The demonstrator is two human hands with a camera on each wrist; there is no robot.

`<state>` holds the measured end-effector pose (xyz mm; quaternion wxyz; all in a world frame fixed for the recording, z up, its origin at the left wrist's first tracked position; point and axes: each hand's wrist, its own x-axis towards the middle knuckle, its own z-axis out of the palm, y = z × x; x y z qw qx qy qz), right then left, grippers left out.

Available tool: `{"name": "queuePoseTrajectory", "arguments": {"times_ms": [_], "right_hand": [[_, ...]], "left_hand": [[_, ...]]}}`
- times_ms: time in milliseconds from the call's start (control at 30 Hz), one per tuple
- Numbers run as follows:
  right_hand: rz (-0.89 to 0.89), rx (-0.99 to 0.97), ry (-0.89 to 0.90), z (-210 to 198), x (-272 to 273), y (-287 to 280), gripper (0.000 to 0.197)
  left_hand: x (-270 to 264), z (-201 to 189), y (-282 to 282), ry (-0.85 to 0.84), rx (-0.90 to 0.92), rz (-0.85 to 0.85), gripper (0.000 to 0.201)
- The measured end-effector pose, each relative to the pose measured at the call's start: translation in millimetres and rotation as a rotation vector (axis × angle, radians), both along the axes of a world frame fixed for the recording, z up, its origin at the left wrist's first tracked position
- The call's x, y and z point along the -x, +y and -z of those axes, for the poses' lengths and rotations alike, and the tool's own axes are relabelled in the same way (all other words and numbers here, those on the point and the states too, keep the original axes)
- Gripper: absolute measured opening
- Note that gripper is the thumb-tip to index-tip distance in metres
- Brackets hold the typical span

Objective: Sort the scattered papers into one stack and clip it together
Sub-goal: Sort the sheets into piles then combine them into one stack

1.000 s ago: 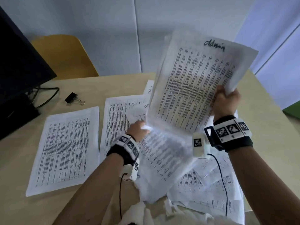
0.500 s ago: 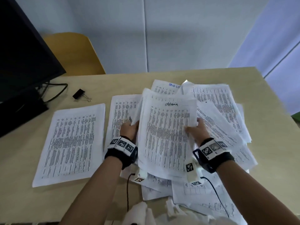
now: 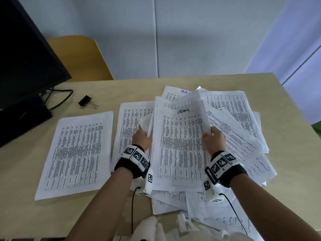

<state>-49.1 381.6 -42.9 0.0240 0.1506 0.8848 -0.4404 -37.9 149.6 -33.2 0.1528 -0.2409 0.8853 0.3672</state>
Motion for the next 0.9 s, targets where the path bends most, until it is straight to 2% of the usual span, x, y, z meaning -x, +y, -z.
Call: {"name": "queuePoseTrajectory", "arguments": {"times_ms": [67, 233, 300, 367, 500, 633, 767, 900], "right_hand": [[0.075, -0.021, -0.025, 3.0, -0.7, 6.3, 0.011], [0.140, 0.012, -0.089, 5.2, -0.9, 22.9, 0.011], [0.113, 0.021, -0.069, 2.7, -0.9, 25.0, 0.010], [0.087, 0.034, -0.055, -0.5, -1.2, 25.7, 0.019], [0.062, 0.021, -0.046, -1.4, 0.2, 26.9, 0.026], [0.016, 0.009, -0.035, 0.2, 2.5, 25.4, 0.026], [-0.014, 0.063, -0.028, 3.5, 4.1, 25.6, 0.023], [-0.021, 0.072, -0.045, 0.1, 4.8, 26.5, 0.022]], "left_hand": [[0.5, -12.2, -1.0, 0.103, 0.050, -0.016, 0.013], [10.6, -62.5, -31.8, 0.396, 0.094, -0.250, 0.032], [13.8, -88.3, -43.7, 0.571, 0.095, -0.312, 0.032], [15.1, -116.4, -52.3, 0.723, 0.104, -0.345, 0.028], [20.8, -146.3, -64.2, 0.849, -0.039, -0.421, 0.023], [22.7, -117.0, -45.8, 0.691, -0.022, -0.300, 0.022], [10.8, -64.6, -24.4, 0.392, -0.129, -0.041, 0.022], [-2.6, -40.8, -14.7, 0.127, 0.085, 0.271, 0.035]]}}
